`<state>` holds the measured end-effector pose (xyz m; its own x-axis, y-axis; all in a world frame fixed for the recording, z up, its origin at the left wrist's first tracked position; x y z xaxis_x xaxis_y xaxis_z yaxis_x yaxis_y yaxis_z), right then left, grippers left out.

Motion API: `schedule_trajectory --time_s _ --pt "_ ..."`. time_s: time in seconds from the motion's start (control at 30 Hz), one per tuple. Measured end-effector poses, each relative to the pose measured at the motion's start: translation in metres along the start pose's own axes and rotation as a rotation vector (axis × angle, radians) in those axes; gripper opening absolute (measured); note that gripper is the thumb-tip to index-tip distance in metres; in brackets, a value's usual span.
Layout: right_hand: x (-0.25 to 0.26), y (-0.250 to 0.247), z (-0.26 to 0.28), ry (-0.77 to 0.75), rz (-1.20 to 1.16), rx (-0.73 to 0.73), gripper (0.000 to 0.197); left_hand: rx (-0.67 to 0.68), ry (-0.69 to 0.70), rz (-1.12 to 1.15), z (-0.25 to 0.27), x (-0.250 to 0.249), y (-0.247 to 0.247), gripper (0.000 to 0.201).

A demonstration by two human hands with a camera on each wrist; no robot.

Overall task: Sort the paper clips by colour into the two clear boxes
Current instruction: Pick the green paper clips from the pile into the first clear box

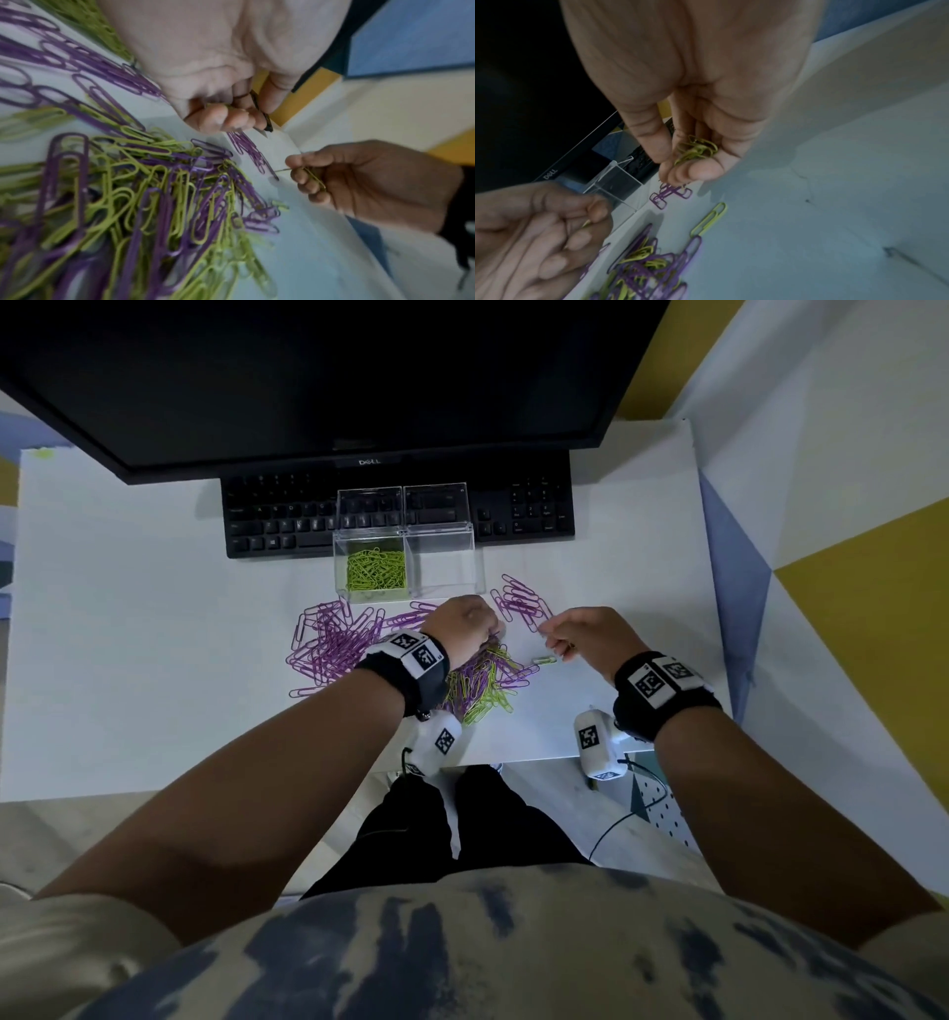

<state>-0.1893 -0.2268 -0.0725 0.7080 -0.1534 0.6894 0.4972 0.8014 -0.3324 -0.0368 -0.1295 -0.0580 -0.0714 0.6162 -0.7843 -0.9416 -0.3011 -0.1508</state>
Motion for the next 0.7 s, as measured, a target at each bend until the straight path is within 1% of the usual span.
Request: schedule_trajectory --time_s 0.07,0.1,0.13,0.2,0.27,0.33,0.4,0.43,0.5,0.6,0.7 --pt "-0.004 -0.002 0.004 0.004 0.046 -0.004 0.015 0.011 0.083 -0.291 0.000 -0.004 0.006 0.014" --pt "-0.007 -0.002 0.006 -0.002 0.071 -0.010 0.015 0.040 0.129 -0.415 0.000 -0.005 0.010 0.011" --pt "-0.009 -0.003 0.007 -0.014 0.100 -0.016 0.015 0.080 0.180 -0.502 -0.001 -0.004 0.015 0.008" --pt "-0.012 -0.004 0.009 -0.035 0.150 -0.037 0.013 0.147 0.239 -0.631 -0.002 0.000 0.022 0.004" --pt "-0.013 -0.005 0.011 -0.061 0.144 -0.046 0.006 0.178 0.279 -0.749 -0.001 0.000 0.026 0.010" --pt "-0.013 -0.006 0.011 -0.072 0.132 -0.039 0.019 0.189 0.316 -0.870 0.001 -0.001 0.027 0.012" --pt "-0.015 -0.006 0.011 -0.045 0.131 -0.025 0.031 0.193 0.343 -0.963 0.004 -0.005 0.028 0.012" --pt "-0.016 -0.005 0.010 -0.036 0.154 -0.020 0.033 0.197 0.351 -0.974 0.005 -0.005 0.028 0.012" --pt "-0.016 -0.003 0.010 -0.061 0.288 -0.029 0.028 0.187 0.348 -0.929 0.005 -0.005 0.024 0.010" --pt "-0.012 0.006 0.012 -0.175 0.550 -0.056 0.013 0.118 0.321 -0.711 0.002 -0.006 0.012 0.010" --pt "-0.009 0.014 0.011 -0.233 0.682 -0.084 0.005 0.012 0.277 -0.552 0.003 -0.010 -0.006 0.008"
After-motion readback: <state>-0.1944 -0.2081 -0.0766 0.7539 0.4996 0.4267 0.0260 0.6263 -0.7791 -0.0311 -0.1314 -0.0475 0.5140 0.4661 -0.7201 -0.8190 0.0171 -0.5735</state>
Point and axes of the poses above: each hand's wrist, its own z-axis away from the middle knuckle, its own y-axis out of the palm, x = y × z, the point moved 7 cm from there along -z, towards the middle knuckle, and after that the axes turned 9 degrees about z, right-handed, at the moved point
